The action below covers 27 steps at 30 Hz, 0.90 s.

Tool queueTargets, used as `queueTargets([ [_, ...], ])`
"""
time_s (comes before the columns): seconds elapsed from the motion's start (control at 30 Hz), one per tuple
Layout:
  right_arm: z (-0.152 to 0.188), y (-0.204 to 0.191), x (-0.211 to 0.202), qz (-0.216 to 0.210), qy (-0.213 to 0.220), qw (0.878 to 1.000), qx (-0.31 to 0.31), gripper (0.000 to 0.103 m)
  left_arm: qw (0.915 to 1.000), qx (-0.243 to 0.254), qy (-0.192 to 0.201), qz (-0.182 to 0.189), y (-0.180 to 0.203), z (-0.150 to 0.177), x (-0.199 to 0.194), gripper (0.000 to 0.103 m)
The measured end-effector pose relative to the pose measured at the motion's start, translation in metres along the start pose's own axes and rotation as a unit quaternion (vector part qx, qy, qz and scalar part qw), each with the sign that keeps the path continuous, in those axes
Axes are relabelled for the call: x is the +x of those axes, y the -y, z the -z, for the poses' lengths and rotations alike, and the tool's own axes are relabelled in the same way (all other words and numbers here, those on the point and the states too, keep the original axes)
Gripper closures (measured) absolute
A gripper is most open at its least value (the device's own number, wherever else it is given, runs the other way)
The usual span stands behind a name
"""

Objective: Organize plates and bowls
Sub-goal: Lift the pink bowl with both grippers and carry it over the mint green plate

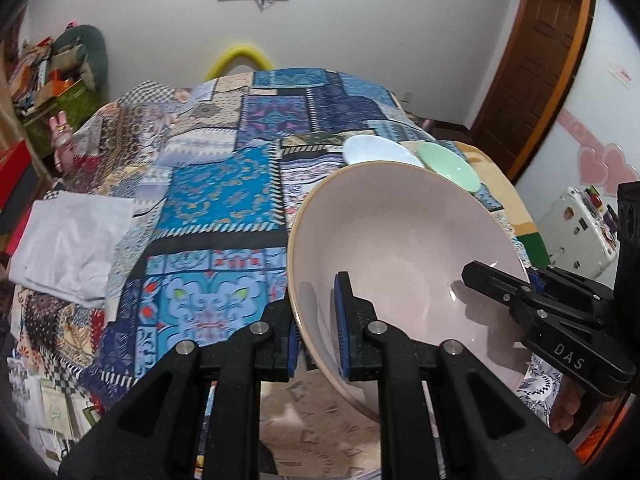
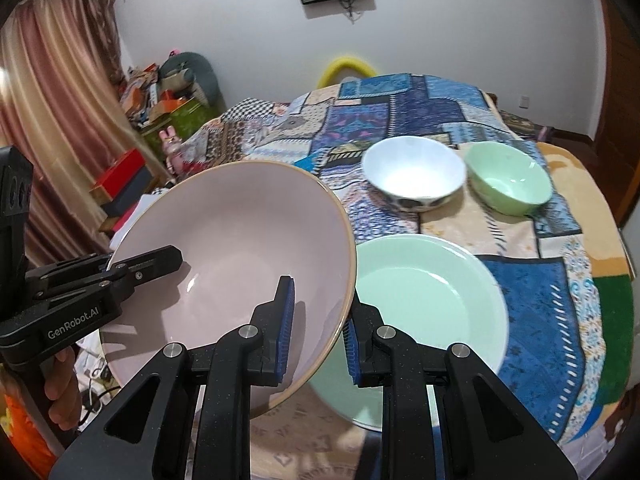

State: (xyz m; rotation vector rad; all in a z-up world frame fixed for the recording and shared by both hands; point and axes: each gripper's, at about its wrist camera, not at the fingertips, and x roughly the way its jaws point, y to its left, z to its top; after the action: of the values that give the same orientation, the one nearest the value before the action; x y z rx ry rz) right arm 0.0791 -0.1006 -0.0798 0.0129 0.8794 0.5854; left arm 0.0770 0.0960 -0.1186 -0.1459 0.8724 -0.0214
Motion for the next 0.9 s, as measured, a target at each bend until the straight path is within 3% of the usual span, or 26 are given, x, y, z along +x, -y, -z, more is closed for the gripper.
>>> queueTargets([
  [0.43,0.0,-0.038,0.036,-0.02,-0.034,0.999,-0.029,0.082,0.9987,-0.04,-0.013,-0.028,-0.054,0.016,0.006,0.088],
  [0.9,0.006,-0.051,0.084,-0.023,-0.083,0.996,-0.038,0.082,0.9947,-0.077,-0.058,-0.035,-0.095,0.038,0.047,0.088],
])
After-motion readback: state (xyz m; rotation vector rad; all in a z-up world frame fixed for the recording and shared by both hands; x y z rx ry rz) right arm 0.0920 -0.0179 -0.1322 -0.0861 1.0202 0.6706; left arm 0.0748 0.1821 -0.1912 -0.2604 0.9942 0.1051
